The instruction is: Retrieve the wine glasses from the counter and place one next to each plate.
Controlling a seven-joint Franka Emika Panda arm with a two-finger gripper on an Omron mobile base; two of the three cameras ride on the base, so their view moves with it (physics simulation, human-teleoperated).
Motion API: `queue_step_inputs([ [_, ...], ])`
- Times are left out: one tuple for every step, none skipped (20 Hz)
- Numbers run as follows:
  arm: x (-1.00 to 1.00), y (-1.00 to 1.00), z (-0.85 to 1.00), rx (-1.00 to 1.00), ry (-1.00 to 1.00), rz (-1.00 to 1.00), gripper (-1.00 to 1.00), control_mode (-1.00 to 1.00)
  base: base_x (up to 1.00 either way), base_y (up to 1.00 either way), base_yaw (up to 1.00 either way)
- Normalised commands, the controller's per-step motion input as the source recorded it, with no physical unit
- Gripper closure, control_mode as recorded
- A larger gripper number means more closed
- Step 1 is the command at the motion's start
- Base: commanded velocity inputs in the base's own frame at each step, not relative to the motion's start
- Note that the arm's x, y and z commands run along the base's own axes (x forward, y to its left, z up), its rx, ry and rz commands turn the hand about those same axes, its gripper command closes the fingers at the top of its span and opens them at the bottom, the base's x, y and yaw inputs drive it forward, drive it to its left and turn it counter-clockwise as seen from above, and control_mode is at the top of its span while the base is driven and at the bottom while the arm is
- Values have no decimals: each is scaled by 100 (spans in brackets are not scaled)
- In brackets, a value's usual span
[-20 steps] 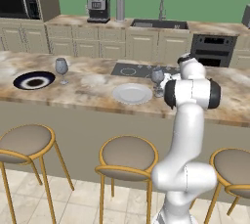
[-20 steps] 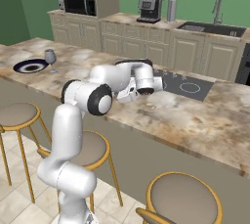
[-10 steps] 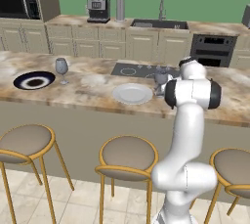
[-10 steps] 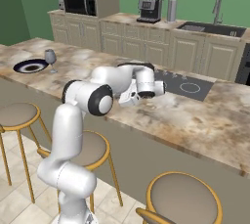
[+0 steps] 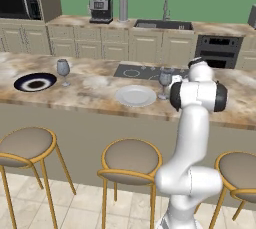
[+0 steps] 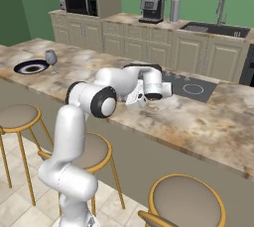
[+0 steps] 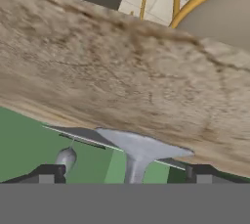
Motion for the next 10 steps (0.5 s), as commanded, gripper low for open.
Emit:
queue_step_inputs([
  [6, -29, 0, 0, -4, -7, -100, -100, 0, 0, 0],
  [0, -29, 0, 0, -5, -8, -100, -100, 0, 0, 0],
  [0, -36, 0, 0, -4, -10, -100, -100, 0, 0, 0],
  [0, -40, 0, 0, -4, -13, -100, -100, 0, 0, 0],
  [0, -41, 5, 2, -7, -23, -100, -100, 0, 0, 0],
  [-10, -41, 19, 4, -9, -29, -100, -100, 0, 0, 0],
  [-24, -38, 24, 5, -9, -33, -100, -100, 0, 0, 0],
  [-34, -33, 27, 5, -9, -34, -100, -100, 0, 0, 0],
  [-54, -21, 34, 5, -10, -33, -100, -100, 0, 0, 0],
  [-75, -6, 44, 5, -15, -29, -100, -100, 0, 0, 0],
])
